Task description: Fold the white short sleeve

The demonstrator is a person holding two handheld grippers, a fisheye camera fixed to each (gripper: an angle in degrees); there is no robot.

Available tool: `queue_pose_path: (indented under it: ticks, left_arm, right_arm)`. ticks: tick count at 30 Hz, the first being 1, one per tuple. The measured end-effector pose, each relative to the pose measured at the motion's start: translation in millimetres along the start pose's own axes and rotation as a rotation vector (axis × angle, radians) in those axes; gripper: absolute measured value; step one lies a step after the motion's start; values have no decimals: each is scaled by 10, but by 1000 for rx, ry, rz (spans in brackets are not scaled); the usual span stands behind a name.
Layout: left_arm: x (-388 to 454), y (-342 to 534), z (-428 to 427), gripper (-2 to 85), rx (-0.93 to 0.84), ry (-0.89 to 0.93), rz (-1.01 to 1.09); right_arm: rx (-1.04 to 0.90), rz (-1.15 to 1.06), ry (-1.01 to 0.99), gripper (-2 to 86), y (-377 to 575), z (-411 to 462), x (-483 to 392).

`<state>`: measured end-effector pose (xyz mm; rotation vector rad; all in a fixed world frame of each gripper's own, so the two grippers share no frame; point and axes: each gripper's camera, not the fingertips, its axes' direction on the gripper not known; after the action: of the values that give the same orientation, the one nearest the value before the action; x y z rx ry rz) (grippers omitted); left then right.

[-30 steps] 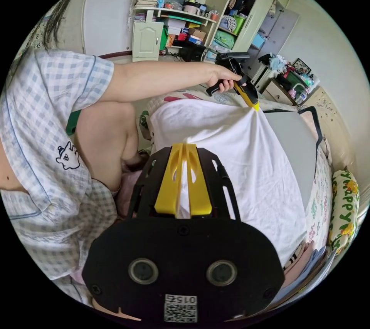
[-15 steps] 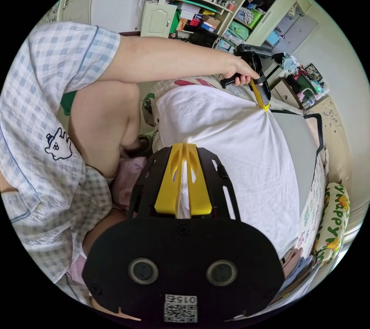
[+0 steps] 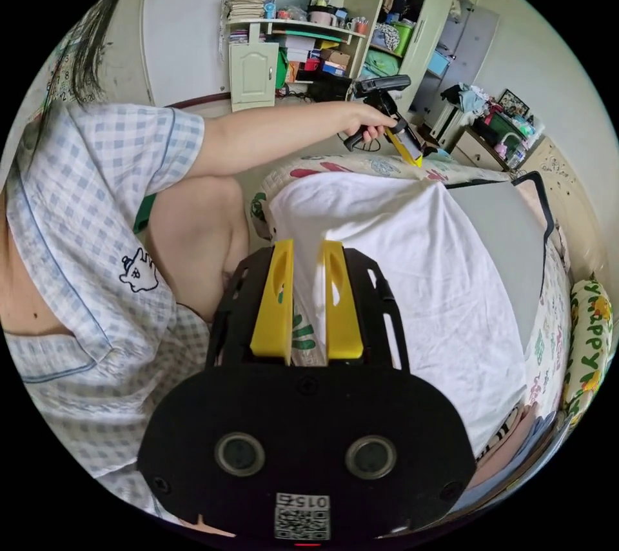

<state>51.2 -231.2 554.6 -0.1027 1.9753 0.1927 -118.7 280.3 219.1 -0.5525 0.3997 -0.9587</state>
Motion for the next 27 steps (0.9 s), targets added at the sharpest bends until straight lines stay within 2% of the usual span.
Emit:
queue_pose_path:
  ticks: [4,7,11,15,18,21,24,27]
  left_arm:
    - [25,8,107,68,-4,127,1]
    - [163,-26,223,71,-53,76,28]
    - [353,-51,272,74,-65,60,85]
    - [429,-51,344,74,-84,63,99]
    - [462,-32,317,74,-47,75,92]
    - [514,-12,297,73,-14,59,82]
    - [654,-27,446,73,-77,21,116]
    - [753,-21,536,70,-100,-16,124]
  right_arm:
    - [-108,-91,79,86,-120,211,-254]
    - [-161,-140,185,69,-112,310,-397]
    - [-111,-43,271,63,-26,130,-300]
    - [38,44,191,41,92,-157,-173]
    - [92,6,110,39,58,-204,-259]
    - [63,-80,86,55,-59,-38,-465]
    - [-33,-163,46,73,-209,266,-676]
    - [-106,-204,95,94,-329,520,-846]
